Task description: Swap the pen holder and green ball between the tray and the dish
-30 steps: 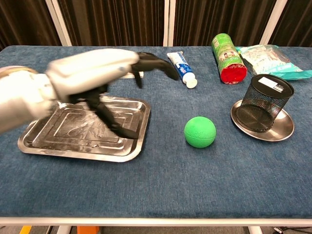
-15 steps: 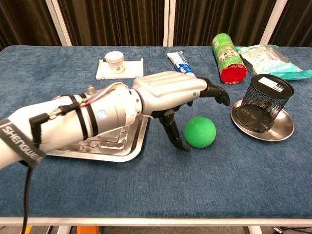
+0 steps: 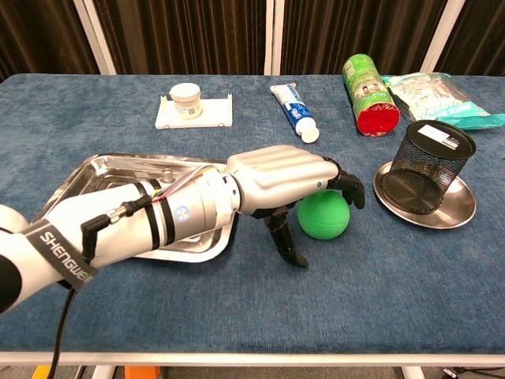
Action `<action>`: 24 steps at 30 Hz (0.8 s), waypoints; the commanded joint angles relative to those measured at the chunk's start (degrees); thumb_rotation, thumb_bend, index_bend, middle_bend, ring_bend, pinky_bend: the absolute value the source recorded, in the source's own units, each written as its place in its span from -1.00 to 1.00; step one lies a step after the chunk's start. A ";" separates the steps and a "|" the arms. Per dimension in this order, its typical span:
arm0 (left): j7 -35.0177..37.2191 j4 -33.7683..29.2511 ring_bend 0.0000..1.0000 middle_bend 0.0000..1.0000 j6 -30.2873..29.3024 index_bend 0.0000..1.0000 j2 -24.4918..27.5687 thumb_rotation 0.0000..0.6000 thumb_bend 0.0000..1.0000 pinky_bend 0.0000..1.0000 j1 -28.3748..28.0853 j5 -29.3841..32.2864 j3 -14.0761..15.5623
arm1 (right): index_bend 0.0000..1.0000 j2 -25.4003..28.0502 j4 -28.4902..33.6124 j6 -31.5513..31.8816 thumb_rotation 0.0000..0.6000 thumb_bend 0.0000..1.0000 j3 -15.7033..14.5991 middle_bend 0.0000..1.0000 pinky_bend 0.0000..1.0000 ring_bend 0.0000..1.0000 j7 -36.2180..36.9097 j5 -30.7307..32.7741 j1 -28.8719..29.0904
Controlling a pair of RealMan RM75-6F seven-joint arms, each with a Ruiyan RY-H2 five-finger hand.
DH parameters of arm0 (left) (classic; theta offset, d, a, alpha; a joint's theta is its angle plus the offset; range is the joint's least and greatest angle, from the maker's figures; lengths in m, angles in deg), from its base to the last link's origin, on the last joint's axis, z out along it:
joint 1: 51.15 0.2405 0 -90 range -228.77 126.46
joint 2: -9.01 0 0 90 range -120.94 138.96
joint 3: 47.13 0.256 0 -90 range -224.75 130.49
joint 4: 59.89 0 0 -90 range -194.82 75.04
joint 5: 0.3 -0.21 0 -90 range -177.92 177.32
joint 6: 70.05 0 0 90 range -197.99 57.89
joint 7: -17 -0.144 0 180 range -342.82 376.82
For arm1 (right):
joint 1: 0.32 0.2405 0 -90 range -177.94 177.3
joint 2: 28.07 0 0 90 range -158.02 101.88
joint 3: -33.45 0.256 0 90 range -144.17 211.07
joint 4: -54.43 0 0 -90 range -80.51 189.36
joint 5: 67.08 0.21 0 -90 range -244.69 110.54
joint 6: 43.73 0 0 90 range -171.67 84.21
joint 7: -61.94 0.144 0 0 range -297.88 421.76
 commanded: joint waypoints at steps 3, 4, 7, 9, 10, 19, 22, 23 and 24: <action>1.40 1.96 -0.55 -0.40 -0.30 -0.34 -1.04 1.00 -0.67 -0.02 -0.86 -0.19 0.47 | -1.00 -0.30 -0.41 -0.38 1.00 -1.00 0.07 -0.88 -0.69 -1.00 0.16 -0.06 -0.18; 1.66 2.31 -0.52 -0.38 -0.16 -0.32 -1.18 1.00 -0.64 0.01 -1.03 -0.06 0.56 | -1.00 -0.39 -0.54 -0.55 1.00 -1.00 0.10 -0.88 -0.69 -1.00 0.22 -0.05 -0.20; 1.94 3.10 -0.46 -0.31 -0.22 -0.28 -1.54 1.00 -0.55 0.09 -1.28 0.11 0.81 | -1.00 -0.55 -0.82 -0.91 1.00 -1.00 0.21 -0.88 -0.69 -1.00 0.33 -0.05 -0.23; 2.34 3.39 -0.41 -0.27 -0.50 -0.26 -1.73 1.00 -0.51 0.14 -1.32 0.13 0.96 | -1.00 -0.59 -0.93 -0.92 1.00 -1.00 0.32 -0.88 -0.69 -1.00 0.37 -0.13 -0.28; 2.62 3.58 -0.39 -0.25 -0.89 -0.24 -1.85 1.00 -0.50 0.16 -1.32 0.04 0.99 | -1.00 -0.58 -0.97 -0.96 1.00 -1.00 0.39 -0.88 -0.69 -1.00 0.33 -0.17 -0.30; 3.95 3.50 -0.25 -0.12 -4.29 -0.11 -1.42 1.00 -0.37 0.28 -1.19 -1.51 1.48 | -1.00 -0.48 -0.51 -1.24 1.00 -1.00 0.88 -0.88 -0.69 -1.00 -0.27 -0.07 -0.47; 3.36 1.73 -0.25 -0.12 -4.93 -0.11 0.21 1.00 -0.36 0.28 -0.69 -1.36 1.72 | -1.00 -0.36 -0.20 -1.16 1.00 -1.00 1.04 -0.88 -0.68 -1.00 -0.62 -0.12 -0.56; 2.72 0.80 -0.25 -0.12 -5.34 -0.11 1.15 1.00 -0.36 0.28 -0.41 -1.38 1.78 | -1.00 -0.33 -0.13 -1.20 1.00 -1.00 1.08 -0.88 -0.68 -1.00 -0.73 -0.12 -0.55; 1.63 -0.79 -0.25 -0.12 -6.08 -0.11 2.68 1.00 -0.36 0.28 0.14 -1.32 1.84 | -1.00 -0.28 -0.05 -1.32 1.00 -1.00 1.15 -0.88 -0.68 -1.00 -0.89 -0.09 -0.51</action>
